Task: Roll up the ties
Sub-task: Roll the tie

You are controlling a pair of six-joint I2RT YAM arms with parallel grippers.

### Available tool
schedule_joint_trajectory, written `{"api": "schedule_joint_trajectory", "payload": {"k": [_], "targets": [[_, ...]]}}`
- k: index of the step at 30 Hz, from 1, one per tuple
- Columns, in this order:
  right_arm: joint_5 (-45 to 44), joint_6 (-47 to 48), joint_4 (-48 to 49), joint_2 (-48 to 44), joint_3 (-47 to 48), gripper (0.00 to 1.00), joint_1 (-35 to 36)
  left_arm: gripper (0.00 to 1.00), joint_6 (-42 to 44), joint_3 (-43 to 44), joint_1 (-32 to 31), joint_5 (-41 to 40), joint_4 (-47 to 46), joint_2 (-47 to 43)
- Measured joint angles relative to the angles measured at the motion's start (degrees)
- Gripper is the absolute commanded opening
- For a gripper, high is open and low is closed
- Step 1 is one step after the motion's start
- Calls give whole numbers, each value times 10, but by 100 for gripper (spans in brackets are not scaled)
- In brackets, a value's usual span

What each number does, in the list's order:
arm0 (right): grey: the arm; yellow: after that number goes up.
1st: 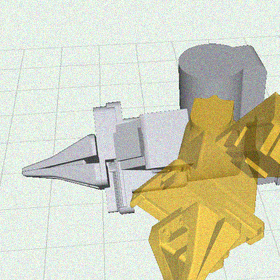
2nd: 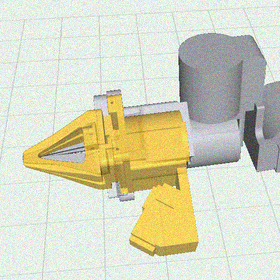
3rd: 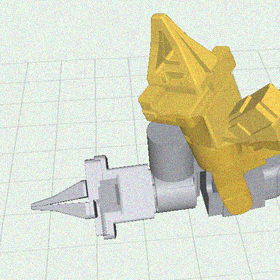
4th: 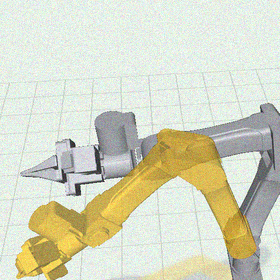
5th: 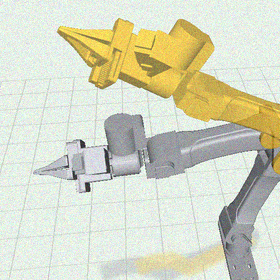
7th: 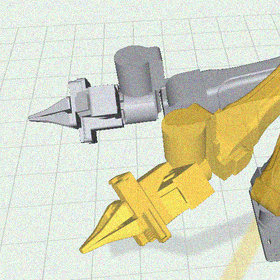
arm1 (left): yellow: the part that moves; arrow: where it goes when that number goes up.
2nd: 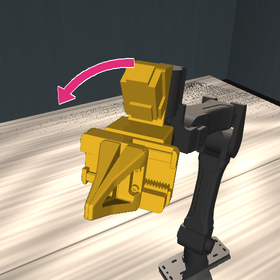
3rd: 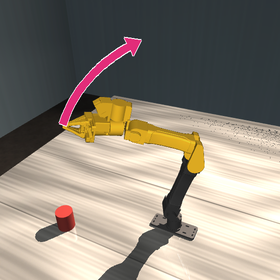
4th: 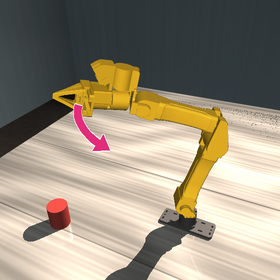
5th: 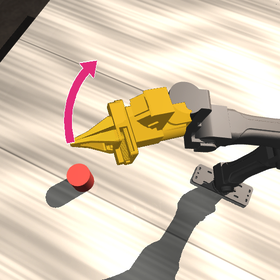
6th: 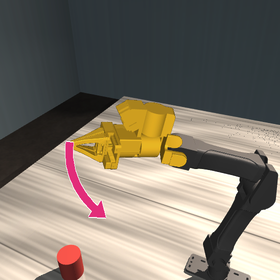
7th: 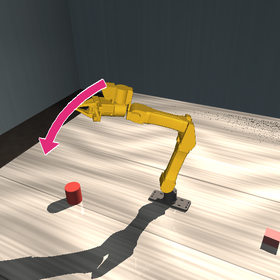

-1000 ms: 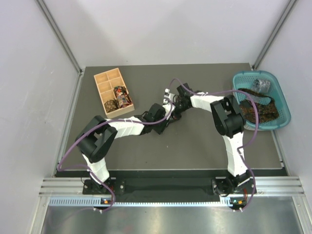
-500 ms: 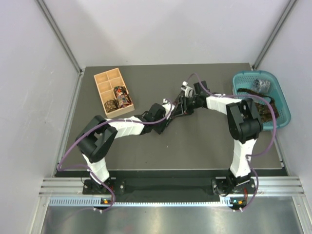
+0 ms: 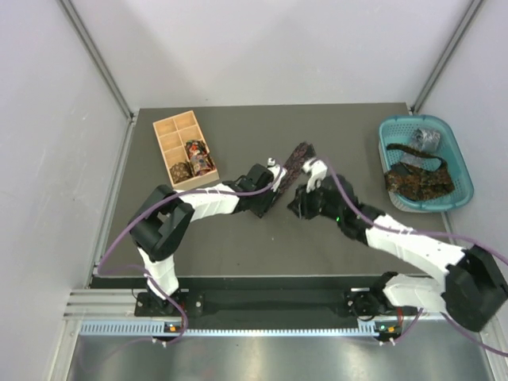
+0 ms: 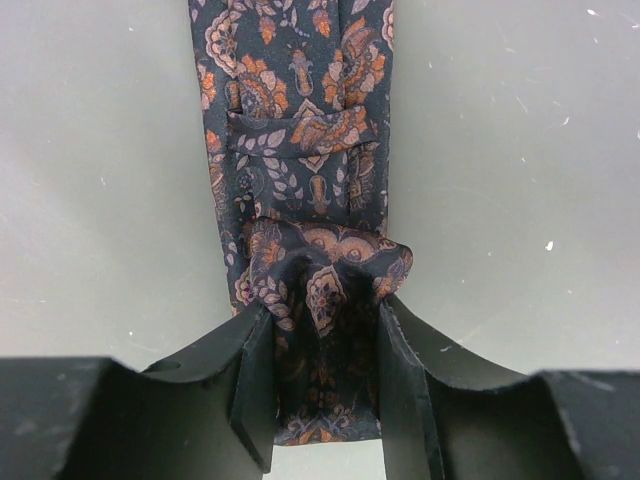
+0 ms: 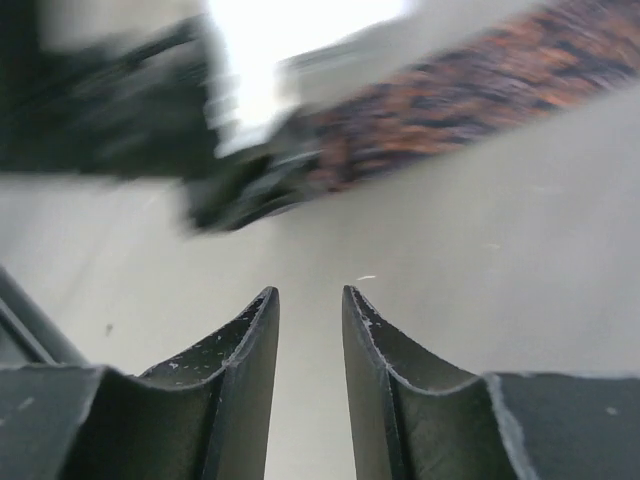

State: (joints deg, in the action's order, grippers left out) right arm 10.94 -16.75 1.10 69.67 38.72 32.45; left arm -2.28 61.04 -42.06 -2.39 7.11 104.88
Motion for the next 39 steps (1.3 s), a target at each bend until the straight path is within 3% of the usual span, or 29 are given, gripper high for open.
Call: {"api": "schedule_joint_trajectory", "payload": {"k": [5,9,16,20,25,39], "targets": [[-155,54,0,-71,-28,36,186,29,-8,32,1,0,42,16],[-252,114,2,-55,-22,43,301,28,-11,68,1,0,87,33],[-418,216,-55,200,156,47,439,27,-19,114,3,10,143,57],[-506,253,-93,342,268,50,459,25,-21,161,6,16,199,82],[-588,274,-147,451,358,52,454,26,-24,213,7,18,260,111],[-669,315,-157,539,411,54,367,27,-24,345,9,24,400,189]]}}
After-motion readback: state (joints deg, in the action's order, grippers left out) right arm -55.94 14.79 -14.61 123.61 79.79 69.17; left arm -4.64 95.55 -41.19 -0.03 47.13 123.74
